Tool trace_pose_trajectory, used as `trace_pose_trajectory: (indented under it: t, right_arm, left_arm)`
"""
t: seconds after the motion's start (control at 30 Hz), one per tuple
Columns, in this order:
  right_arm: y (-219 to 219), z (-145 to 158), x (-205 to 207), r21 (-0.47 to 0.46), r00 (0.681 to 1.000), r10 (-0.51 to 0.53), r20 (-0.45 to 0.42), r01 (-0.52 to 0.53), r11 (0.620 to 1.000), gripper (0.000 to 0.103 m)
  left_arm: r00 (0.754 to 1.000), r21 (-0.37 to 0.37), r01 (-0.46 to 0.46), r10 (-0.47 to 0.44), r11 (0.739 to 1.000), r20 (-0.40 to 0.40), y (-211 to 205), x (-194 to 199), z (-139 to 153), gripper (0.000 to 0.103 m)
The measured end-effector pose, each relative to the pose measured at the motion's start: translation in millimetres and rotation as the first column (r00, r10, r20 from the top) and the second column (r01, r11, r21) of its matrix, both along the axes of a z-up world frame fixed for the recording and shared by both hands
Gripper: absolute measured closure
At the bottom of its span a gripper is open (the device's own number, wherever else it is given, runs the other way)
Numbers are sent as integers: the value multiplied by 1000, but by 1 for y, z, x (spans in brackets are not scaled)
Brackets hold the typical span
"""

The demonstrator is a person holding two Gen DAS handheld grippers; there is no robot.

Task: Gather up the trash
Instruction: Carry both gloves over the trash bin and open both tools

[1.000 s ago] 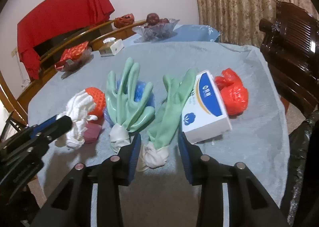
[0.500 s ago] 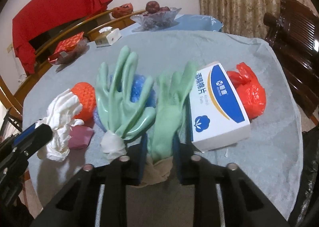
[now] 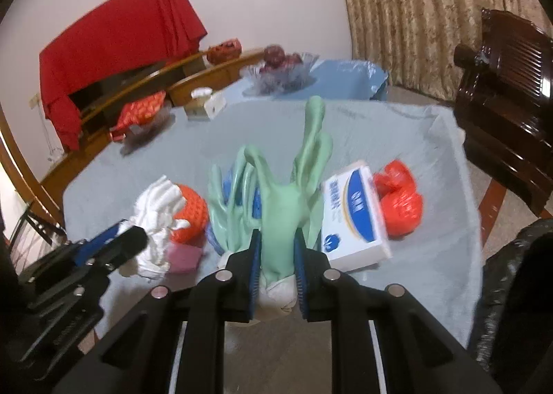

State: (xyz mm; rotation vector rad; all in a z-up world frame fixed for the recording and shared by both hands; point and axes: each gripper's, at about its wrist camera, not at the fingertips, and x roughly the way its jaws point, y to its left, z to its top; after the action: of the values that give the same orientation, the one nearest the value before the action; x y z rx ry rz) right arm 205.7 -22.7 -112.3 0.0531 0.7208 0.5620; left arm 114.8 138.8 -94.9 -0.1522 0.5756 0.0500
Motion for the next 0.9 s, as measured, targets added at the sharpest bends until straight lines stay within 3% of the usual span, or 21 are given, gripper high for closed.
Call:
trace_pose_trajectory:
  t: [0.37,0.9]
  right_arm:
    - [-55,44,-28,39,994,-53,96,50,998,85]
    - [-149,64,-64,26,966,-210,153,208,978,85]
  left_arm:
    - [995,3,82,-82,997,57,-45,-8,30,84]
    - [964,-5,250,-249,968,91,-129,-3,48,84]
